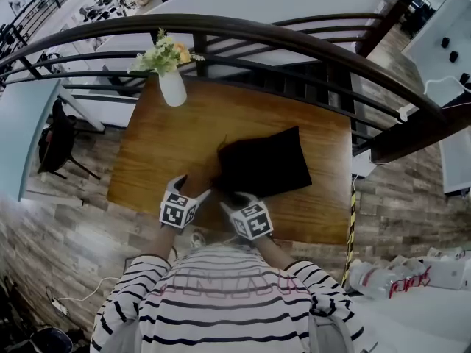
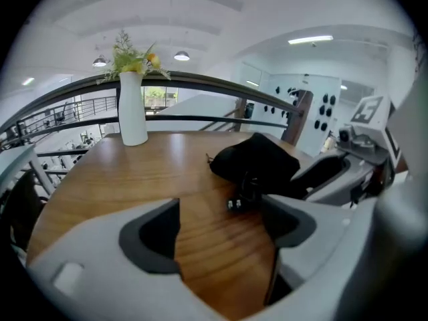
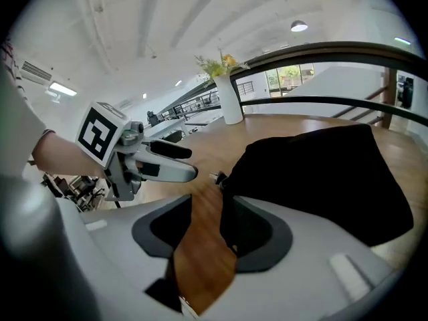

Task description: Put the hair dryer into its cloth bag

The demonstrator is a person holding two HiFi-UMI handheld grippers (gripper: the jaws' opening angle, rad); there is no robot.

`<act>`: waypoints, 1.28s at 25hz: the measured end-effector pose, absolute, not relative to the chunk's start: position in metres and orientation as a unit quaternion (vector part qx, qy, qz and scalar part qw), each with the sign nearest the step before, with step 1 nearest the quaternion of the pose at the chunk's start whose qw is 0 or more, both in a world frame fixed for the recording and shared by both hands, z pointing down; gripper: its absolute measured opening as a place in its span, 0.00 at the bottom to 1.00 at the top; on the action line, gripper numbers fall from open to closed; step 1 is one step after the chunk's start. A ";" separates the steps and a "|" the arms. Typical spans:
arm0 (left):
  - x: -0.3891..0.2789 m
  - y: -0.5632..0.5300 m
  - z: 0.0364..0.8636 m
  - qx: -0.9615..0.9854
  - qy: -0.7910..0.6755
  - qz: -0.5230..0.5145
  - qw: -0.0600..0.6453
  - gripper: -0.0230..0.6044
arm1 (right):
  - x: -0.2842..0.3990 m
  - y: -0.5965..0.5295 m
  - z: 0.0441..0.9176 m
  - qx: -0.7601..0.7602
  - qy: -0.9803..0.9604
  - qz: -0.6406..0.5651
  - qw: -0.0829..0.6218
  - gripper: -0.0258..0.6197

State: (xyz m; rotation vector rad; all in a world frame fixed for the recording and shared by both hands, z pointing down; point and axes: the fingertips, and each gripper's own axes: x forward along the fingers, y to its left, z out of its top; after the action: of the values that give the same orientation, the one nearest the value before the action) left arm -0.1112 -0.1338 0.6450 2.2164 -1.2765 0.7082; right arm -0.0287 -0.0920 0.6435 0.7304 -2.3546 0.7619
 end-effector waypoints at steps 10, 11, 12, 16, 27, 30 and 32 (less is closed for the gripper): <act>-0.125 -0.107 0.631 0.827 -0.451 0.239 0.234 0.65 | -0.044 -0.077 0.631 0.346 -0.859 0.254 0.278 0.49; -0.127 -0.105 0.629 0.829 -0.448 0.240 0.231 0.65 | -0.044 -0.078 0.628 0.358 -0.857 0.247 0.276 0.50; -0.128 -0.103 0.627 0.832 -0.445 0.241 0.227 0.65 | -0.044 -0.078 0.625 0.369 -0.855 0.239 0.274 0.51; -0.131 -0.097 0.615 0.843 -0.433 0.235 0.215 0.65 | -0.042 -0.079 0.611 0.408 -0.847 0.216 0.264 0.52; -0.158 -0.089 0.571 0.865 -0.423 0.199 0.180 0.65 | -0.042 -0.069 0.563 0.472 -0.836 0.189 0.205 0.52; -0.161 -0.086 0.559 0.870 -0.422 0.188 0.174 0.64 | -0.035 -0.067 0.547 0.490 -0.831 0.185 0.188 0.49; -0.161 -0.085 0.550 0.874 -0.417 0.183 0.168 0.64 | -0.029 -0.066 0.538 0.503 -0.827 0.177 0.179 0.43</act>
State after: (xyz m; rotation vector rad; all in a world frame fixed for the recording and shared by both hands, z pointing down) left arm -0.1611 -0.0850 0.5504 2.4879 -1.1866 0.5194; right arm -0.0286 -0.0659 0.5379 1.4227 -2.3373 0.5007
